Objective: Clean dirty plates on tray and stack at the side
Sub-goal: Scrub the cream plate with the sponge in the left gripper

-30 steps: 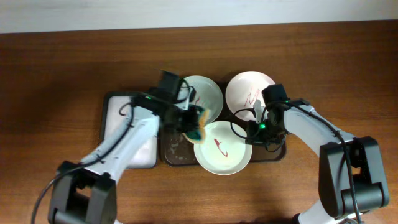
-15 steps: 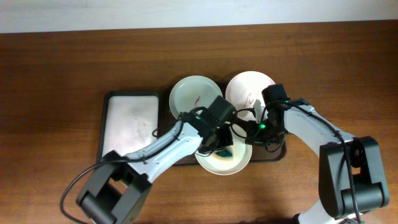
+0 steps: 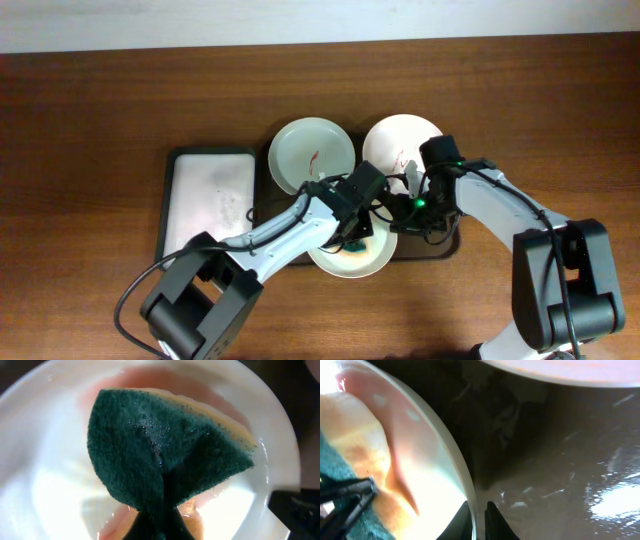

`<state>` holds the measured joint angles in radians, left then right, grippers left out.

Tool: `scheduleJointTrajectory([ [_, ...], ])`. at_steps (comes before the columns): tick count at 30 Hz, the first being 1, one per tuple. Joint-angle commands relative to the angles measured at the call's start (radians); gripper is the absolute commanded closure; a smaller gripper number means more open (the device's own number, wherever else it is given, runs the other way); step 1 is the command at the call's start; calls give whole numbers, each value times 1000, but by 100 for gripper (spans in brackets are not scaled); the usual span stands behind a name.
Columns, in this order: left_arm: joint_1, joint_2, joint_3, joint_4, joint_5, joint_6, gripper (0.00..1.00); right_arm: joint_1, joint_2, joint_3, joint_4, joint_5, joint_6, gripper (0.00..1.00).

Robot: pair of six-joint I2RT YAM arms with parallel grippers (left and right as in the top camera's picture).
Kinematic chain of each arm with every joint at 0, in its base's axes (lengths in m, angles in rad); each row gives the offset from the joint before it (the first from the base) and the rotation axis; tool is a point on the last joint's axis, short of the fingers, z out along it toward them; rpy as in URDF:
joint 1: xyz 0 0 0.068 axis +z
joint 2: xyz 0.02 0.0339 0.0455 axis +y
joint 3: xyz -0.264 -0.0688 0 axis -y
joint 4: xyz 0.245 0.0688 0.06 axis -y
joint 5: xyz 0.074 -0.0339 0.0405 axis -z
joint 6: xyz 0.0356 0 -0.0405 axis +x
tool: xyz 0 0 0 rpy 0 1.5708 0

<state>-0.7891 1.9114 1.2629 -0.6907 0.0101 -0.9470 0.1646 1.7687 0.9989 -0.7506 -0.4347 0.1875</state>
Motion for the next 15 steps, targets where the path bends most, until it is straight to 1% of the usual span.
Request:
scheduleJointTrajectory([
  [1,48,47,-17,-74,-74,-2,100,1,4,19,-1,27,8,89],
  [4,68,47,-17,-117,-60,4,100,1,4,19,0,27,8,89],
  [7,80,47,-16,-142,-27,46,100,1,4,19,-8,42,9,89],
  [8,82,46,-16,-146,-18,69,100,1,4,19,-16,67,9,89],
  [10,99,27,-16,-149,21,153,100,1,4,19,-27,100,9,89],
  [12,123,-32,-15,-152,24,221,100,1,4,19,-30,106,9,89],
  [15,167,-132,-14,-157,28,291,100,1,4,19,-30,106,9,89],
])
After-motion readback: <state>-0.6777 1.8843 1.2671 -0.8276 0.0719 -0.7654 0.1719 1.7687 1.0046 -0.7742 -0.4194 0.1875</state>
